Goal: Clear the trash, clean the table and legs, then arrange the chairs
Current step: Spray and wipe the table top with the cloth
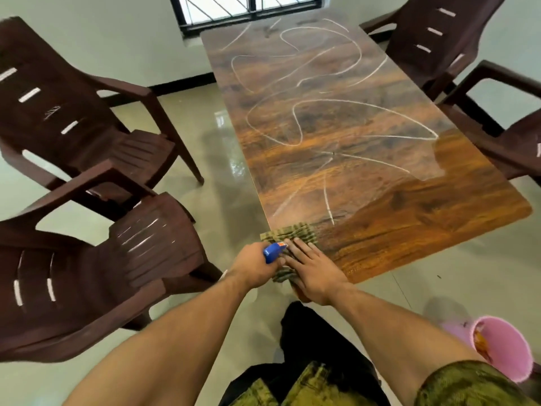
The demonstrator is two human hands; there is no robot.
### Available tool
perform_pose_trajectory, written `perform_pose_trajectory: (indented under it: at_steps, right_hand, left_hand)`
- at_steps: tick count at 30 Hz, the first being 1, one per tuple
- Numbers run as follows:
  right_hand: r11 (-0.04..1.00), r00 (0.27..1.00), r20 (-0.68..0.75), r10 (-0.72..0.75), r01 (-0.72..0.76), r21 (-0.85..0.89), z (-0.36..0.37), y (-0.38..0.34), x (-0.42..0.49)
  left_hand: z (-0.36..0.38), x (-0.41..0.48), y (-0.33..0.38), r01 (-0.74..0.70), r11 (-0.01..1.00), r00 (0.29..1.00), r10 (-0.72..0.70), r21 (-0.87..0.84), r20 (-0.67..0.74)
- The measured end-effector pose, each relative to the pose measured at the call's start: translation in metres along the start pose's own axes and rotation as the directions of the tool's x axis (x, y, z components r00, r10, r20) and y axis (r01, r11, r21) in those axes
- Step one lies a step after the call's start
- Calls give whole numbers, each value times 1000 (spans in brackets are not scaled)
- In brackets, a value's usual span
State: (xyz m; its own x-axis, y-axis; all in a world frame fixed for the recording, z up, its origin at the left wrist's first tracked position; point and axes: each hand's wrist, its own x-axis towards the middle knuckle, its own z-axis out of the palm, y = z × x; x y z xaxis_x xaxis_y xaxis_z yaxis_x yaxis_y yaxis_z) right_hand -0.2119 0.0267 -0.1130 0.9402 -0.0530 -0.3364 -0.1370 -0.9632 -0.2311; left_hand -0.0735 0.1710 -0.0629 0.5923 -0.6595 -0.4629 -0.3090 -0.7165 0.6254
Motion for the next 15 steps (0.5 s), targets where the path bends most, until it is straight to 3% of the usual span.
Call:
perform_pose_trajectory:
  at_steps: [2,3,5,8,10,11,14,15]
  right_hand:
    - [962,962,-37,270,-268,46,-7,19,4]
    - [891,890,-74,451,-442,107,-9,30,7]
    - [725,724,-96,683,-657,209,-15,49,17]
    - [539,553,-66,830,-767,348,-29,60,46]
    - [466,483,-68,873,-784,409,-34,51,77]
    - [510,513,-111,851,-757,408,-33,38,86]
    - [849,834,-200,514,-462,255,-24,-17,106]
    - [911,902,-184,391,-351,217,-21,-29,107]
  left_hand:
    - [-6,16,7,3,999,1000,-4,33,27]
    - [-10,26,9,6,998,999,-9,60,42]
    - [-19,44,11,15,995,998,-21,100,66]
    - [-34,74,11,11,994,997,-19,109,72]
    - [-50,94,13,-8,995,996,0,95,85]
    - [-57,99,14,-14,996,996,6,89,87]
    - [-85,124,18,-35,995,998,29,98,63]
    - [-94,136,23,-45,993,997,38,109,63]
